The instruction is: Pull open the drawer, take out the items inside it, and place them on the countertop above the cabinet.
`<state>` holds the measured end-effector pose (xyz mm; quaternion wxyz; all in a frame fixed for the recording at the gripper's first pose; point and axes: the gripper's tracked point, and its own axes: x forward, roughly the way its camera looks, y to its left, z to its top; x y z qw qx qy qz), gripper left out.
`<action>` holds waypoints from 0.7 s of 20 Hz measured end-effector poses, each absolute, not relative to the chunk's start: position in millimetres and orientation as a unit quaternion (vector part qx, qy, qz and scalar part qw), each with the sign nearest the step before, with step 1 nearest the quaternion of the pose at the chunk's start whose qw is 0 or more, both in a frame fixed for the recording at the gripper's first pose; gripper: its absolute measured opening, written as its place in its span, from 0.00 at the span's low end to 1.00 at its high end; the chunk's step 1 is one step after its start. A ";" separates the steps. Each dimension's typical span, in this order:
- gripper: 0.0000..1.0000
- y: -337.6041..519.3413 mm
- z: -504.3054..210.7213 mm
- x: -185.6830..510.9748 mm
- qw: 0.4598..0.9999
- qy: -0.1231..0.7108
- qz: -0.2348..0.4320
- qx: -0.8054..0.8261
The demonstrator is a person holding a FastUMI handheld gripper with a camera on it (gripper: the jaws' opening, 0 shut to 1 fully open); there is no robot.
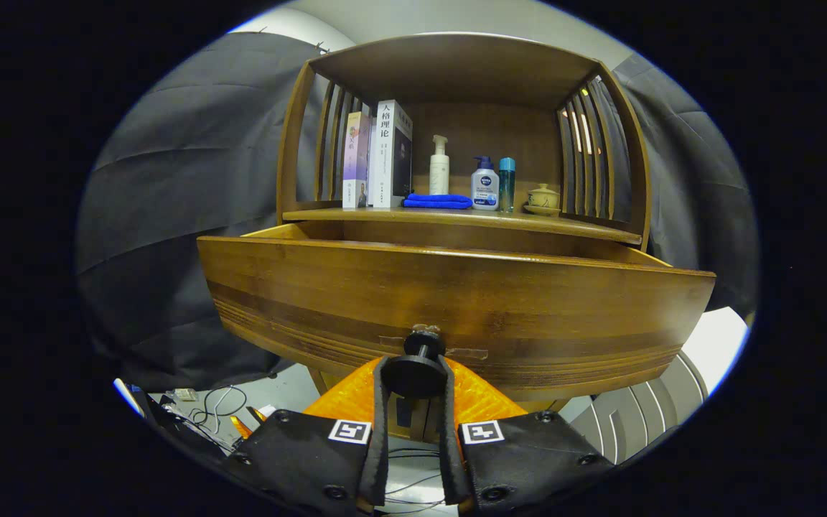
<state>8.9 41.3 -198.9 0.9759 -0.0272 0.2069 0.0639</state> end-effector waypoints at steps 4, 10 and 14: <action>0.32 42.9 -198.2 -8.3 0.975 0.206 0.074 -0.034; 0.32 47.5 -198.5 -28.7 0.972 0.216 0.086 -0.025; 0.32 52.0 -198.1 -40.1 0.971 0.217 0.096 -0.030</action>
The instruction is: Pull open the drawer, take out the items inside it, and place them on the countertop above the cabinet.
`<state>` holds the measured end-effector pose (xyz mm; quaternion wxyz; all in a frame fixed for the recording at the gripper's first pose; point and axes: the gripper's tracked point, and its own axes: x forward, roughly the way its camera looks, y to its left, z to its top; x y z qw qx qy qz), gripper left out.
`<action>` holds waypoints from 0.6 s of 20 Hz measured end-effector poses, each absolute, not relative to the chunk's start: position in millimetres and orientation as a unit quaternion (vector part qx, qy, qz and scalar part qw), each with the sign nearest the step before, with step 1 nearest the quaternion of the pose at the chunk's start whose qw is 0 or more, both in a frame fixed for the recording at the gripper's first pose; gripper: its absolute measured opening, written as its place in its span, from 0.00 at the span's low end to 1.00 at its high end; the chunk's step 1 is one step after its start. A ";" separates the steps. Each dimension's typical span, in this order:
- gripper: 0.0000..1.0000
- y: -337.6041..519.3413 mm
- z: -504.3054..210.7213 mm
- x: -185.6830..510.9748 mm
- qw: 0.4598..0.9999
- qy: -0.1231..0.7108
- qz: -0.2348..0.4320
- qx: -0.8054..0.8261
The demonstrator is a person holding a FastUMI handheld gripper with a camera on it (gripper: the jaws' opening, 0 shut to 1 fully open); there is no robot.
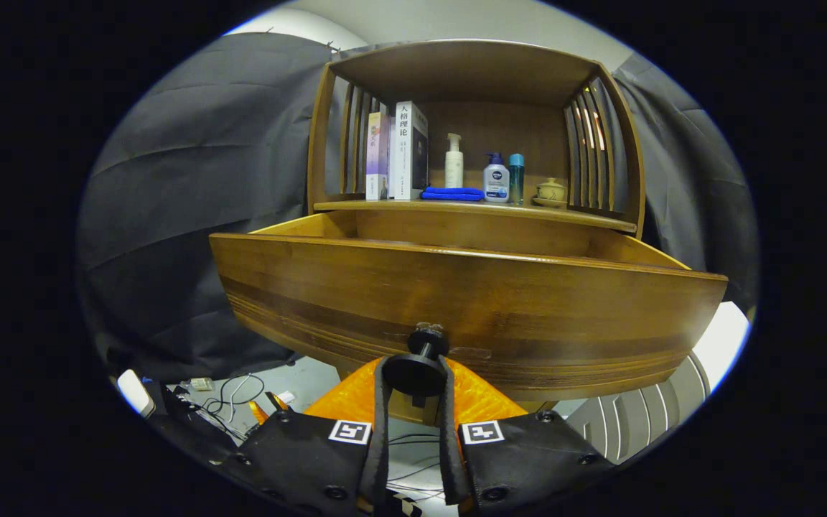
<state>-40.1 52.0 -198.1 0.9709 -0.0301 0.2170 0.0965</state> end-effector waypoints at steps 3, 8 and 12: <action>0.32 51.9 -199.3 -41.2 0.970 0.219 0.103 -0.041; 0.52 55.0 -162.5 -35.9 0.978 0.164 0.118 -0.045; 0.78 64.0 -107.3 -31.3 0.980 0.112 0.154 -0.056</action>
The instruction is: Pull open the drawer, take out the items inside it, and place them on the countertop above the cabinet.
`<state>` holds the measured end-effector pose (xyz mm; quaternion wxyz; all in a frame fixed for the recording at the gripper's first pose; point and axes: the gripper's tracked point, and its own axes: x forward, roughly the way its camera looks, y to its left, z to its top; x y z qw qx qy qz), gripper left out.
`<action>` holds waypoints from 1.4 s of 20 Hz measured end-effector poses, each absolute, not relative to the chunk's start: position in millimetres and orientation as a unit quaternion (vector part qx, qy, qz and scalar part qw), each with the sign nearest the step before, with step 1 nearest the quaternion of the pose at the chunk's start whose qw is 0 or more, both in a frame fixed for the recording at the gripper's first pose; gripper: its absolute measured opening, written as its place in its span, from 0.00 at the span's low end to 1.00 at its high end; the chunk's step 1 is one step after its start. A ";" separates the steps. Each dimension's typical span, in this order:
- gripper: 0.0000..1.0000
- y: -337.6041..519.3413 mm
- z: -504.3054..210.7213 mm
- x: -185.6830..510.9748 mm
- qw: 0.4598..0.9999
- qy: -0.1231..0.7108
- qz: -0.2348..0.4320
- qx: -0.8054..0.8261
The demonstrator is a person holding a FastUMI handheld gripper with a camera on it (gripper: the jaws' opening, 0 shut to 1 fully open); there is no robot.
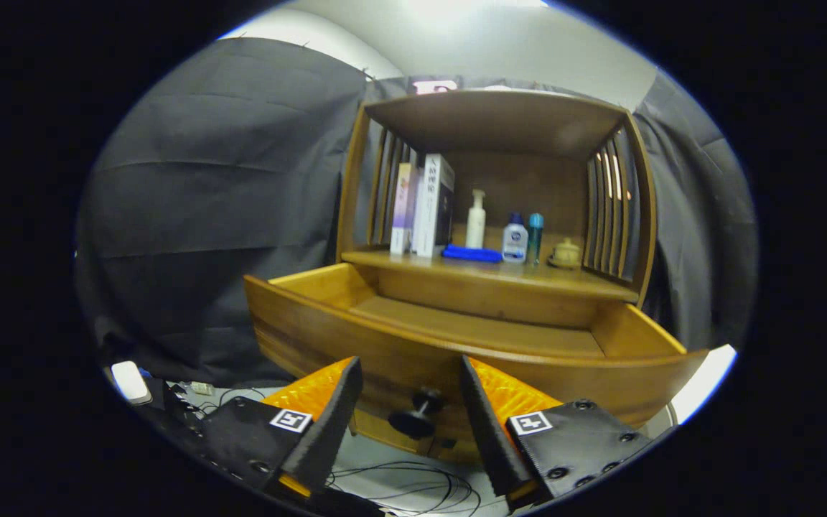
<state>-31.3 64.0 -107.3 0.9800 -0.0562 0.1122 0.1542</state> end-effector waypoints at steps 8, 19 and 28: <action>0.98 68.6 -29.1 15.4 0.971 0.129 0.202 0.007; 0.98 37.0 -38.2 130.8 0.947 0.251 0.196 -0.040; 0.98 36.1 -114.3 143.9 0.860 0.407 0.265 -0.156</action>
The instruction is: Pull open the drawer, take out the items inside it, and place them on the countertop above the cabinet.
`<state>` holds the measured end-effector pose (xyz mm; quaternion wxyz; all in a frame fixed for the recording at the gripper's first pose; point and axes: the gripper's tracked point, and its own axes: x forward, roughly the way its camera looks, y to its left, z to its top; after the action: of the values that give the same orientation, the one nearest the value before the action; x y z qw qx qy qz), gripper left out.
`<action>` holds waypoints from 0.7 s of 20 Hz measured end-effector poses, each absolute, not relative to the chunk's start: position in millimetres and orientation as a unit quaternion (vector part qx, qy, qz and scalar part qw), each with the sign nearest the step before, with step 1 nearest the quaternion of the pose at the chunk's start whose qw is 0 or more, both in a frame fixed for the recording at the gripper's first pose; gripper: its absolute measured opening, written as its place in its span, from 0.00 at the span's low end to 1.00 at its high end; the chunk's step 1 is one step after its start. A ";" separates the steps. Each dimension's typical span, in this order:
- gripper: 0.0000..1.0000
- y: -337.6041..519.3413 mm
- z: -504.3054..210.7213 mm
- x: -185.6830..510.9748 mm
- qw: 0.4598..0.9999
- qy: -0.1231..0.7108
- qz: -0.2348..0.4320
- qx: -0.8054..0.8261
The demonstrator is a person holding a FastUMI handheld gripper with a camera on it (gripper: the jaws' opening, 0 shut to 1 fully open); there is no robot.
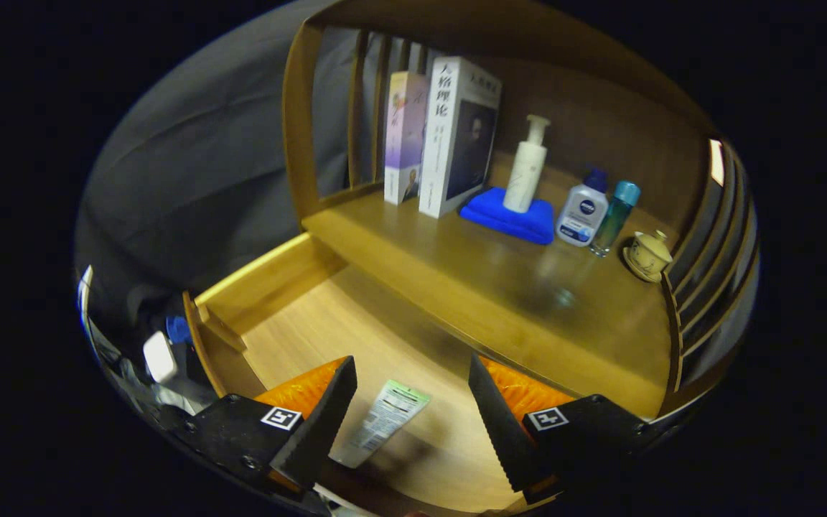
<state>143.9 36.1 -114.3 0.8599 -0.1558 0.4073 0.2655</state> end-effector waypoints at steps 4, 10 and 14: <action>0.99 40.1 -146.2 135.4 0.830 0.445 0.279 -0.190; 0.98 38.8 -181.9 115.8 0.782 0.510 0.299 -0.195; 0.98 37.1 -196.0 107.2 0.756 0.542 0.309 -0.200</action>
<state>107.2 37.1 -196.0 0.7560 -0.1996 0.5416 0.3088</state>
